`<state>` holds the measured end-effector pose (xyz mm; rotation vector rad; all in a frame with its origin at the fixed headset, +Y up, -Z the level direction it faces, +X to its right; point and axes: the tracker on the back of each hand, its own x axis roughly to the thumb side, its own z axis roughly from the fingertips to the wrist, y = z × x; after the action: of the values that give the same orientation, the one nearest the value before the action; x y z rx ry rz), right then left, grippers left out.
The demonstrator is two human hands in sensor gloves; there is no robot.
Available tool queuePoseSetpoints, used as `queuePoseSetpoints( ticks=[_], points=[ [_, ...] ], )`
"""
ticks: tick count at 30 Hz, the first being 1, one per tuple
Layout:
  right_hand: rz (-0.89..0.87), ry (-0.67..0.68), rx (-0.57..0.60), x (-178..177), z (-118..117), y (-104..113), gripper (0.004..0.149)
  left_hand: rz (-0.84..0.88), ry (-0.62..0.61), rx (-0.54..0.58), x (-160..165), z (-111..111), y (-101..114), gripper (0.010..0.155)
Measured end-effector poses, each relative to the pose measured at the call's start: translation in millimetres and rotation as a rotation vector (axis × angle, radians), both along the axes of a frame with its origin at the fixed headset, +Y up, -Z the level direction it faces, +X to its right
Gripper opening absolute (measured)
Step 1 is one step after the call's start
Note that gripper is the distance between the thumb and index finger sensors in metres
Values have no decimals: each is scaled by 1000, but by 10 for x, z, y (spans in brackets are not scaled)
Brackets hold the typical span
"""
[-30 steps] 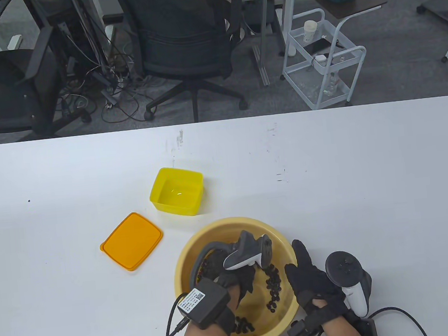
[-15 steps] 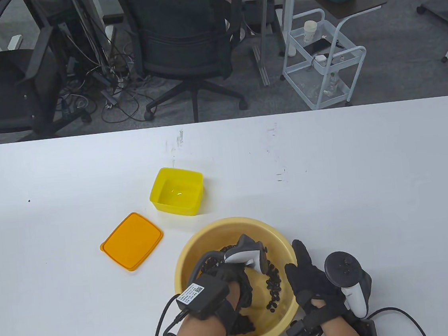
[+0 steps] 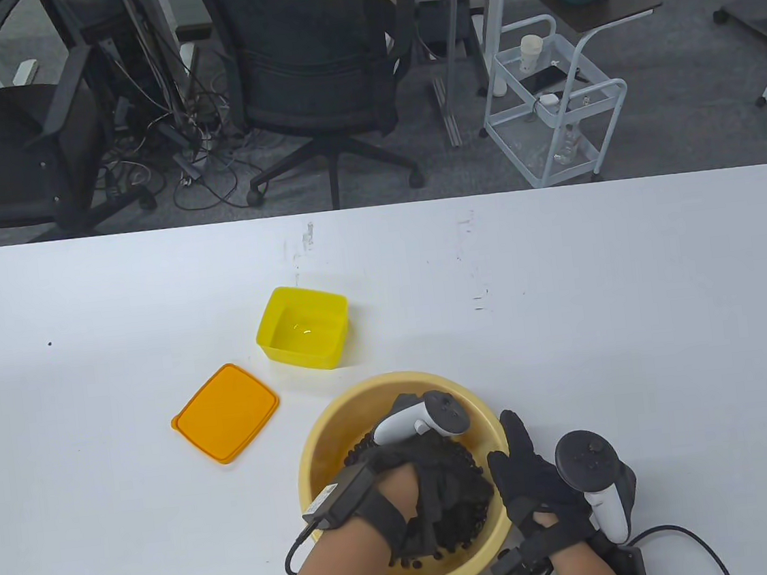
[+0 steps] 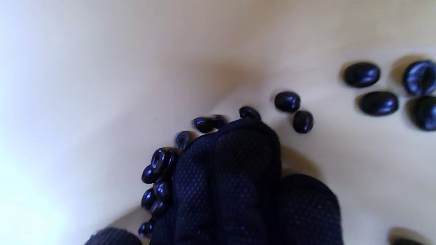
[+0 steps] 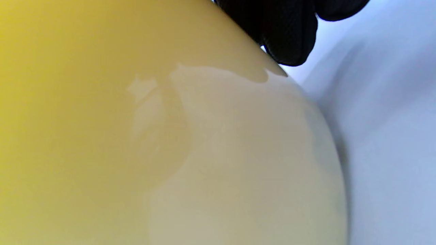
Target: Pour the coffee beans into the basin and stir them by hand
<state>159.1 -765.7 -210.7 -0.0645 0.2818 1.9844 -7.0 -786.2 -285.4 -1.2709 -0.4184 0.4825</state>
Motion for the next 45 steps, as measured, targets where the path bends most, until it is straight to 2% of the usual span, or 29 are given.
queuePoseSetpoints(
  ticks=[9, 17, 22, 30, 36, 40, 43, 45],
  points=[
    [3, 1, 0, 1, 5, -3, 65, 8, 64, 5, -20, -89, -22, 50],
    [-7, -4, -5, -3, 9, -4, 65, 50, 178, 13, -103, -127, -39, 50],
    [-12, -4, -8, -1, 11, -3, 65, 60, 218, 40, -141, -132, -38, 51],
    [-16, -5, -12, 2, 14, 1, 65, 27, 252, 152, -183, -174, 39, 52],
    [-17, -5, -12, 3, 13, 1, 65, -42, 256, 324, -185, -175, 149, 54],
    [-17, -5, -11, 4, 9, -4, 65, -117, 295, 503, -253, -186, 271, 56],
    [-16, -3, -9, 5, 8, -3, 65, -286, 190, 721, -272, -161, 368, 53],
    [-15, -1, -8, 7, 7, -4, 65, -461, 42, 868, -227, -108, 397, 53]
  ],
)
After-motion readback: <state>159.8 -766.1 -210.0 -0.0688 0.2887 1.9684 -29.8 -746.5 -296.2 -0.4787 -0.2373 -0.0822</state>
